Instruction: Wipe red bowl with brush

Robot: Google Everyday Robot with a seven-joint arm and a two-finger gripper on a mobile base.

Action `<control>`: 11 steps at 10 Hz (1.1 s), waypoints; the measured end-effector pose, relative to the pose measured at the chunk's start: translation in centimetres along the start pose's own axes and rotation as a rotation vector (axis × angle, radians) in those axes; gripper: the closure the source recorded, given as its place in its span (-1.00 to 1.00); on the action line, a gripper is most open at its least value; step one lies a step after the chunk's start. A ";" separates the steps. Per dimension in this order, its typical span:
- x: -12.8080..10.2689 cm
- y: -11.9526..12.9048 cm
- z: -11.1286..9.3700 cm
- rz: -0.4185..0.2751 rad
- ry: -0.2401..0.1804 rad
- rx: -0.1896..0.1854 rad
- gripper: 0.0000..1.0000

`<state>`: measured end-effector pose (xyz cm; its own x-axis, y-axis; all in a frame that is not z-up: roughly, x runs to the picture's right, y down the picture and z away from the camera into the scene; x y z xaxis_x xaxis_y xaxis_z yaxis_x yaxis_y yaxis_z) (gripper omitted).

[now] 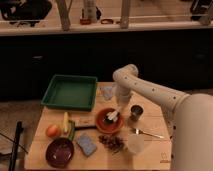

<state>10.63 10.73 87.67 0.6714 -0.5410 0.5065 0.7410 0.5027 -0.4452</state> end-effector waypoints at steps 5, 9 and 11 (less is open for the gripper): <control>-3.4 -4.4 -0.9 -0.102 -0.023 0.057 1.00; -6.7 -3.8 -0.9 -0.194 -0.041 0.044 1.00; -7.1 -1.6 -0.8 -0.191 -0.049 0.012 1.00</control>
<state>4.70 13.20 84.15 0.5168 -0.5940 0.6165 0.8545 0.4022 -0.3287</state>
